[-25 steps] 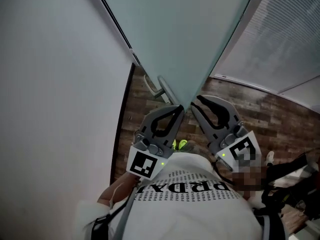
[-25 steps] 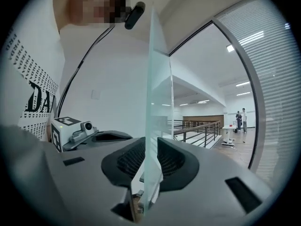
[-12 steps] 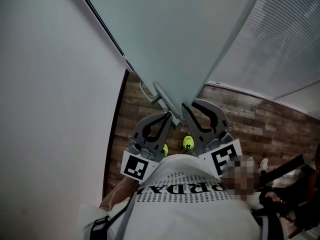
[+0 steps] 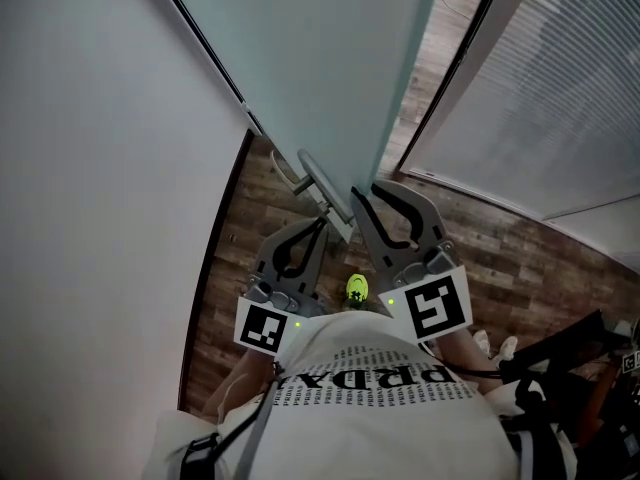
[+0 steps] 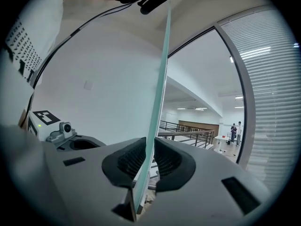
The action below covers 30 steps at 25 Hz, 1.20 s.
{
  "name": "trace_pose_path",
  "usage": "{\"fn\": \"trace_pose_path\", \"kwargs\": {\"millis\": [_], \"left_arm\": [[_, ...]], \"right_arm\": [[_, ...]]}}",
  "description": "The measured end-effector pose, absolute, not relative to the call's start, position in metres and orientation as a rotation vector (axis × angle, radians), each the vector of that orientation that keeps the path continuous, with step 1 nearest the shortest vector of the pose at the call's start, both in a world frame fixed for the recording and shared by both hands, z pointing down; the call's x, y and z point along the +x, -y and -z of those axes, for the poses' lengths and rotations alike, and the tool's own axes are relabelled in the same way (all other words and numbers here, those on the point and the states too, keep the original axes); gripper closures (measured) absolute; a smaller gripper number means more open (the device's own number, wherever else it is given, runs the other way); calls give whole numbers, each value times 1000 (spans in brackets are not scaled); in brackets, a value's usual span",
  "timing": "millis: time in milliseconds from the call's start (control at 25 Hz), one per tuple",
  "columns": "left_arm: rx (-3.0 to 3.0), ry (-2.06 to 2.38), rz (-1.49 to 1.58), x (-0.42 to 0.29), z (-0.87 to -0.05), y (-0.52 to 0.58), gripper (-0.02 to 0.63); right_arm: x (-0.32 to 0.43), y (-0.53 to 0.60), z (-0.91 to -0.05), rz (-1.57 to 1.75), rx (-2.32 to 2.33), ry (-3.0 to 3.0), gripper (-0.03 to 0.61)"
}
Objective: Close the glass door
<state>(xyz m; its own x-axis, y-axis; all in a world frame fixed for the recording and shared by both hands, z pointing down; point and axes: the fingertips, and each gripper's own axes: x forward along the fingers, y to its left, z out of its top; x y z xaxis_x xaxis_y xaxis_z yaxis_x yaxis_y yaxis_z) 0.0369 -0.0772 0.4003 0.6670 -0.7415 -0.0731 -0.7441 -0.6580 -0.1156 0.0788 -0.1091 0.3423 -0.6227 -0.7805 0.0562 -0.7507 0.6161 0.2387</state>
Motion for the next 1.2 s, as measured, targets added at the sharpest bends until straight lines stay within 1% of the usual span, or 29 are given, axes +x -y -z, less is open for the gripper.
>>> {"fn": "trace_pose_path", "kwargs": {"millis": [200,400,560,800,1200], "left_arm": [[-2764,-1220,-44,37,-399,75,618],[-2767,-1245,16,25,-399,71,618],[-2770,-1245,-20,27,-390,71,618],[-2761,-1197,-31,31,-380,83,618],[-2751,-1160,-39,33,-382,84,618]], "right_arm": [[89,115,-339,243,1336,2668,538],[91,116,-339,190,1324,2679,538],[98,119,-339,152,1318,2672,538],[104,130,-321,214,1327,2667,538],[94,108,-323,242,1288,2672,538]]}}
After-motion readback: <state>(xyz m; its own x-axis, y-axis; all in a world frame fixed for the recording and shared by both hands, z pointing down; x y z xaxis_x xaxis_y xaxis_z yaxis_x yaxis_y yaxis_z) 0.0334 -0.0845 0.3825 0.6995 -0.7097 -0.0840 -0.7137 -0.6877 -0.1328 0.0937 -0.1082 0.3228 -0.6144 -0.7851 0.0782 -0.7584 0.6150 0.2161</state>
